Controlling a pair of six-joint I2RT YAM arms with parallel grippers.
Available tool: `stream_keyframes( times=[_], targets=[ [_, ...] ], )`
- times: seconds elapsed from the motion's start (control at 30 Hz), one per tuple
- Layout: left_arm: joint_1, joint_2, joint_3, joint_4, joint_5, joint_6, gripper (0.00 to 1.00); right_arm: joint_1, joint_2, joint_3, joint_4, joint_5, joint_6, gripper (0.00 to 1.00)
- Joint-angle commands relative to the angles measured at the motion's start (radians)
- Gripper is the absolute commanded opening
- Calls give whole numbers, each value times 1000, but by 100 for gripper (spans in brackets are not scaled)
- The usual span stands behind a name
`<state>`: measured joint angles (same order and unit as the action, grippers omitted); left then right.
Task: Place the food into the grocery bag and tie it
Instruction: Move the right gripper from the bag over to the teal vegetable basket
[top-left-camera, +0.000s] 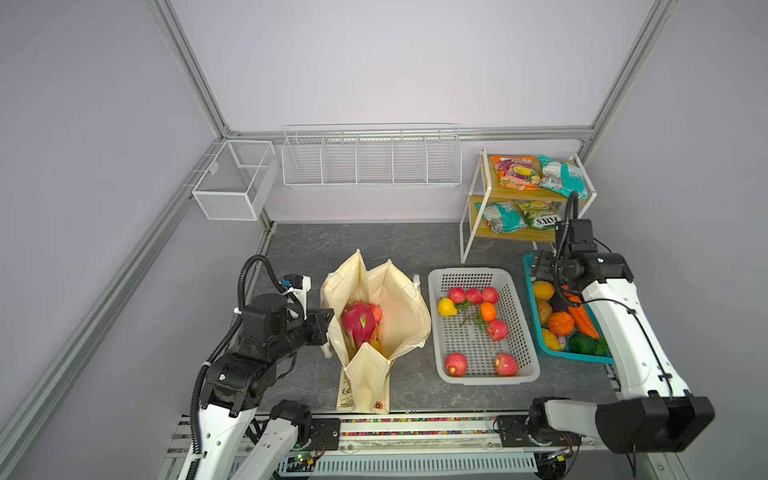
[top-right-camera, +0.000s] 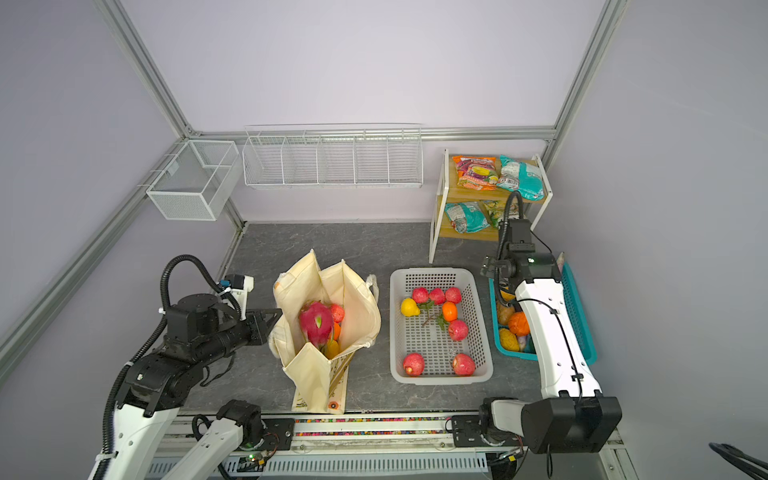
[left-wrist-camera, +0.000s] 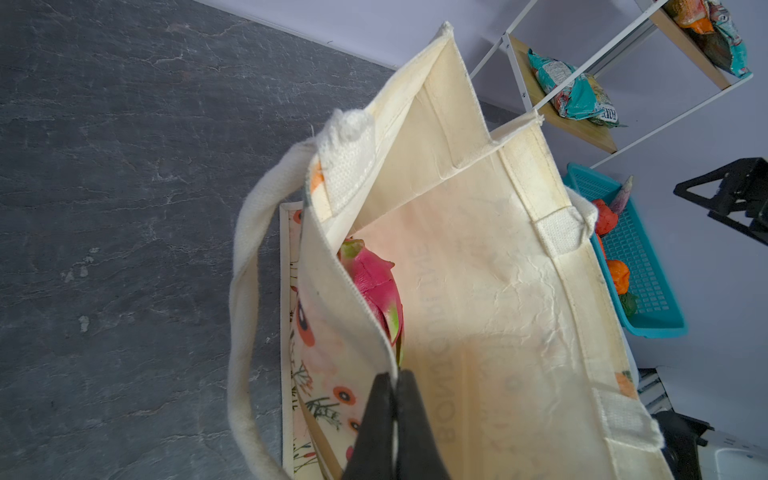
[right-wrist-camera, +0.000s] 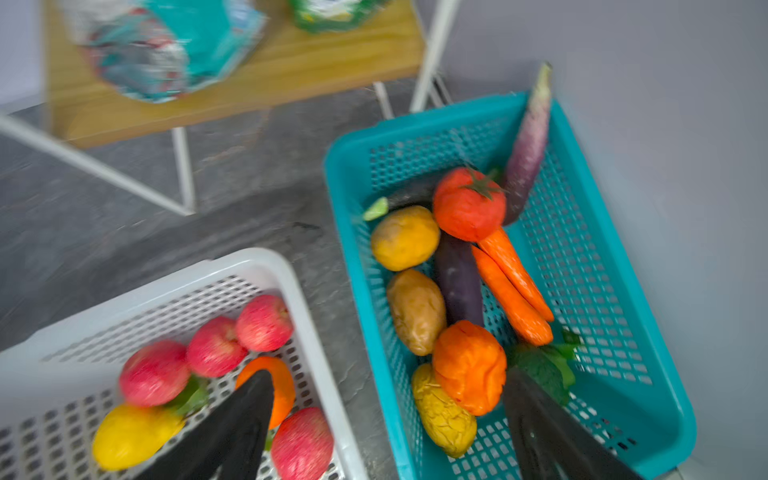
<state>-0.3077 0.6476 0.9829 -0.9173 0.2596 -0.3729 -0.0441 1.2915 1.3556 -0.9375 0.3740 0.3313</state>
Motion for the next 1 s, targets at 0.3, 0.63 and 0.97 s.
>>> stream_keyframes(
  times=[0.3, 0.63, 0.97],
  targets=[
    [-1, 4, 20, -28, 10, 12, 0, -304, 105, -157, 167, -131, 133, 89],
    [-1, 16, 45, -44, 9, 11, 0, -352, 183, -221, 209, -174, 158, 89],
    [0, 7, 36, -43, 3, 9, 0, -359, 239, -269, 233, -197, 173, 89]
  ],
)
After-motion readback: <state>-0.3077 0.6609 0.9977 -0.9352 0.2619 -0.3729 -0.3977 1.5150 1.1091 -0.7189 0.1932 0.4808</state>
